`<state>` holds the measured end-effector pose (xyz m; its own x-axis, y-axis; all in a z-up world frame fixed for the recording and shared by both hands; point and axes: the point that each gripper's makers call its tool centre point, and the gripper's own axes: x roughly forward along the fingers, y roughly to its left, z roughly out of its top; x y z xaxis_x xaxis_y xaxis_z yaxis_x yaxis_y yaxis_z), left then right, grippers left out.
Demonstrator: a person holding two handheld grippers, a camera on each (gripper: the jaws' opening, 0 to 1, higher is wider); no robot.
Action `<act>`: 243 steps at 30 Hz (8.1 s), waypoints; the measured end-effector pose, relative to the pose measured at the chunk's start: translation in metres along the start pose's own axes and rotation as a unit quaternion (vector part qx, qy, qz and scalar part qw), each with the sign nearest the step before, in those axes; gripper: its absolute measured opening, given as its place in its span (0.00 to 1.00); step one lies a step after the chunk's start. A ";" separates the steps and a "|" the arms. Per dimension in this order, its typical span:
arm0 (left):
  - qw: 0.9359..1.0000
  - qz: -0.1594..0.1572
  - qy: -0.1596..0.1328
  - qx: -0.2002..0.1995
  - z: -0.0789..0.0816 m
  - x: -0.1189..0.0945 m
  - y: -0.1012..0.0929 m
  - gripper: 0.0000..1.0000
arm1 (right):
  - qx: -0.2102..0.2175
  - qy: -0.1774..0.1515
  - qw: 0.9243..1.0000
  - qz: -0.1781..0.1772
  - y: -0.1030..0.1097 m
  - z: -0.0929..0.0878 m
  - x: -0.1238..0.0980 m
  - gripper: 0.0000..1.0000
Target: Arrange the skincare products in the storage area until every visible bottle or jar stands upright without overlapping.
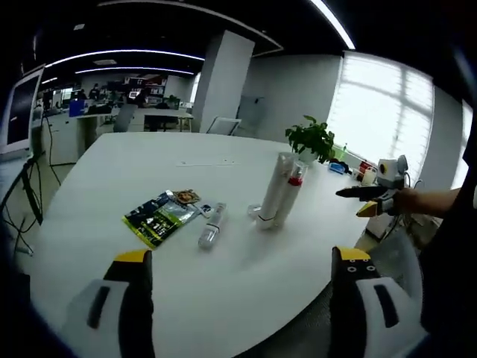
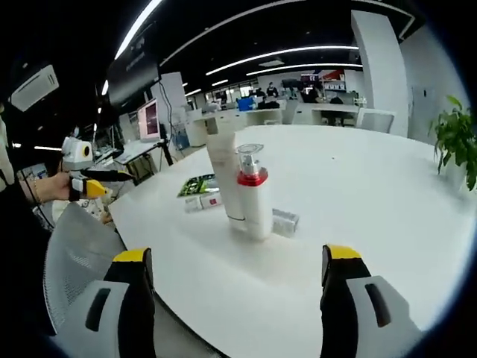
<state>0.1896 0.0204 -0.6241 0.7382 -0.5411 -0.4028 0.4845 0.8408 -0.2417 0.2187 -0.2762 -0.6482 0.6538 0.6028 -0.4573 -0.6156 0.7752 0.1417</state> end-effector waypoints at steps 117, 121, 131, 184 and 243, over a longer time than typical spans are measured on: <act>0.997 0.026 0.064 -0.024 -0.032 0.008 0.011 0.84 | -0.177 0.190 0.957 0.131 -0.080 -0.015 0.184 0.21; 0.998 0.023 0.053 -0.036 -0.030 0.008 0.012 0.84 | -0.175 0.190 0.959 0.116 -0.084 -0.014 0.174 0.20; 0.998 0.006 0.043 -0.040 -0.026 0.009 0.007 0.83 | -0.161 0.185 0.966 0.076 -0.096 -0.015 0.140 0.20; 0.986 -0.135 -0.023 -0.097 0.025 0.025 -0.047 0.75 | 0.113 -0.070 0.988 0.076 0.035 0.001 0.014 0.20; 0.993 -0.045 -0.104 -0.021 0.172 0.016 -0.084 0.18 | -0.105 -0.166 0.978 0.070 0.166 0.171 0.039 0.26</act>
<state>0.2413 -0.0613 -0.4583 0.7762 -0.6017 -0.1883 0.5357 0.7869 -0.3063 0.2175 -0.0920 -0.4923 0.6420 0.7553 -0.1319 -0.7632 0.6459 -0.0160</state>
